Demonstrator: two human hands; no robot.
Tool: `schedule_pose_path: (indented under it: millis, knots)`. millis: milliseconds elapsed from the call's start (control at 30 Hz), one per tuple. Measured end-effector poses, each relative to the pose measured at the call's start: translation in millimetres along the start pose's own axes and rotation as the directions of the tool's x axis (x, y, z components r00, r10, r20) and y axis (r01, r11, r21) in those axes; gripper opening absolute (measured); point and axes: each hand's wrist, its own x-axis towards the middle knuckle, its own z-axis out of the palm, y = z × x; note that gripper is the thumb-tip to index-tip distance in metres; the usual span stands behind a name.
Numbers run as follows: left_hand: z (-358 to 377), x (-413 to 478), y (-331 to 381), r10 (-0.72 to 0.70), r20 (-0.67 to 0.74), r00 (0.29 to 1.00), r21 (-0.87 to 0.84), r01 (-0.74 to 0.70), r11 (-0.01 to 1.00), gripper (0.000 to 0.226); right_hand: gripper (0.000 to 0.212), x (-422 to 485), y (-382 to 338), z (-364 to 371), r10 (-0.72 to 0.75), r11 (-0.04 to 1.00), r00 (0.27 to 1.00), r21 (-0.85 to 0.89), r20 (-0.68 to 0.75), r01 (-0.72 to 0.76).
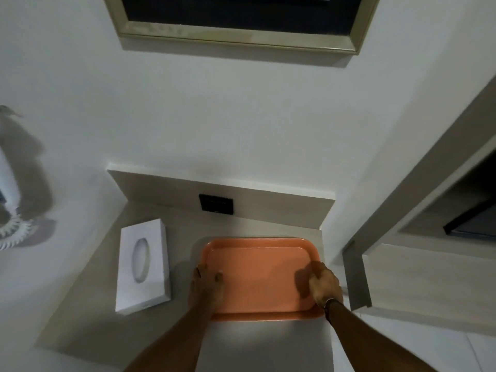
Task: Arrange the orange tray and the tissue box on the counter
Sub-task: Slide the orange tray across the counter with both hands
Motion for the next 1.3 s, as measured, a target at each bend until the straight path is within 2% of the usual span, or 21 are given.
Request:
schedule_pose_path:
  millis: [133,300,633,733,800,867,933,1100,1300]
  knots:
    - [3.6,18.9,18.8,0.043,0.056,0.998,0.067,-0.046,0.997,0.061,0.031,-2.4,5.3,-1.5,0.063,0.997,0.996,0.053,-0.06,-0.06]
    - [9.8,33.6,34.1,0.039,0.088,0.995,0.102,-0.048,0.994,0.076,0.035,1.0,12.5,-1.9,0.121,0.992,0.989,0.053,-0.082,-0.116]
    - [14.0,39.6,33.7,0.046,0.12,0.992,0.134,-0.062,0.989,0.082,0.037,8.5,15.3,0.7,0.1,0.995,0.991,-0.006,-0.085,-0.101]
    - [12.9,38.9,32.0,0.09,0.099,0.991,0.164,-0.106,0.981,0.083,0.04,6.2,17.0,3.0,0.066,0.996,0.992,-0.053,-0.104,-0.072]
    - [13.7,35.2,27.0,0.17,0.082,0.982,0.281,-0.186,0.942,0.083,0.049,1.7,20.0,9.7,0.049,0.99,0.993,-0.129,-0.108,-0.063]
    - [17.0,28.0,18.0,0.278,0.094,0.956,0.413,-0.291,0.863,0.081,0.059,-8.5,22.8,20.0,0.011,0.976,0.994,-0.213,-0.107,-0.034]
    - [21.5,17.9,8.6,0.384,0.133,0.914,0.5,-0.396,0.77,0.08,0.06,-21.9,24.0,31.8,-0.071,0.954,0.99,-0.297,-0.121,0.032]
    - [30.9,-20.5,-17.1,0.51,0.213,0.834,0.573,-0.529,0.626,0.076,0.065,-62.5,27.9,62.2,-0.207,0.9,0.978,-0.398,-0.03,0.178]
    - [38.4,-58.5,-42.5,0.551,0.251,0.796,0.573,-0.581,0.577,0.077,0.066,-91.9,43.6,89.3,-0.316,0.781,0.942,-0.533,0.111,0.325]
